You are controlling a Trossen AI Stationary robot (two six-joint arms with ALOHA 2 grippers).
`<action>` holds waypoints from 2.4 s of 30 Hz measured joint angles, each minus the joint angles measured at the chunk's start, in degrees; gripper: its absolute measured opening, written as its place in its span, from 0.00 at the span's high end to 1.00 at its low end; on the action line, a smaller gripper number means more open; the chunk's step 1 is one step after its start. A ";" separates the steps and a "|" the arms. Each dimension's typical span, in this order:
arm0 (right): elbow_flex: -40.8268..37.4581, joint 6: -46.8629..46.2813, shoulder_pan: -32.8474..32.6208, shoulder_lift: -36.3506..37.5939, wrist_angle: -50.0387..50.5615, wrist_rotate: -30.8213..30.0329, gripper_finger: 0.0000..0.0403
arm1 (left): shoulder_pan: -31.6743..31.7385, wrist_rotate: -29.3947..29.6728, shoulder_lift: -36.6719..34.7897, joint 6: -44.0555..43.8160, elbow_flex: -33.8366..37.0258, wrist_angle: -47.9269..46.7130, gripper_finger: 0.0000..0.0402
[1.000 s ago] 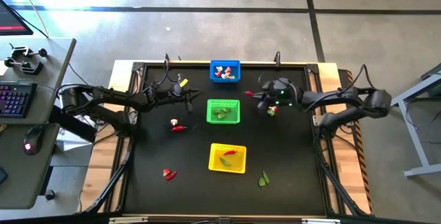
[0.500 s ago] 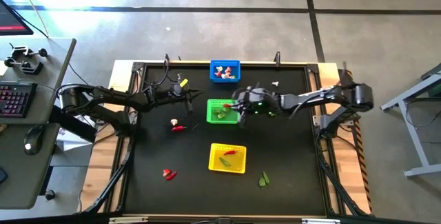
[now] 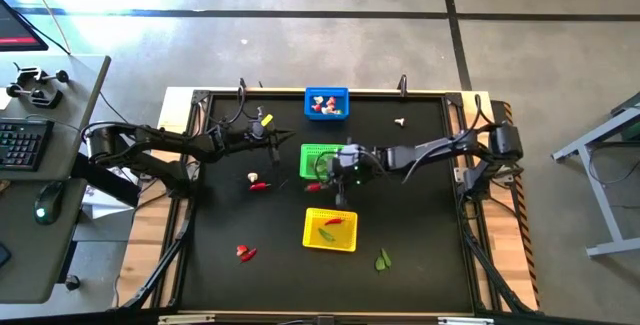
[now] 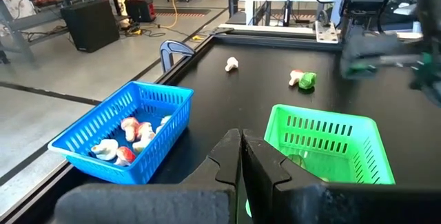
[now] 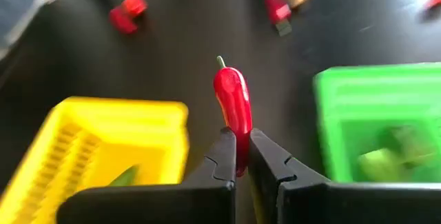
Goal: Sort produce into baskets
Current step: Put the red chili pepper into the yellow bin, then put the orange chili pepper into the yellow bin
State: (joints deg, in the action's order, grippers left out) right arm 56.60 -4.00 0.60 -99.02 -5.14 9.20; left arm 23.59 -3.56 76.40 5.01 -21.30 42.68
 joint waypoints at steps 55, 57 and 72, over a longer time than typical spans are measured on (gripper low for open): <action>-6.80 2.96 -2.78 11.80 15.85 -3.79 0.96 | 0.04 -7.18 -2.71 3.51 -9.53 -30.10 1.00; -9.72 3.03 -1.70 11.80 11.47 -4.19 0.95 | 0.04 -4.38 -2.75 4.27 -11.69 -35.04 1.00; -26.12 2.98 6.33 21.96 -9.57 -4.73 1.00 | 8.16 -0.90 -2.58 9.81 -16.81 -60.34 1.00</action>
State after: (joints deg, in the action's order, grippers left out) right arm 30.48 -1.02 6.93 -77.07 -14.71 4.47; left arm 31.76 -4.46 73.82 14.81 -38.11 -17.67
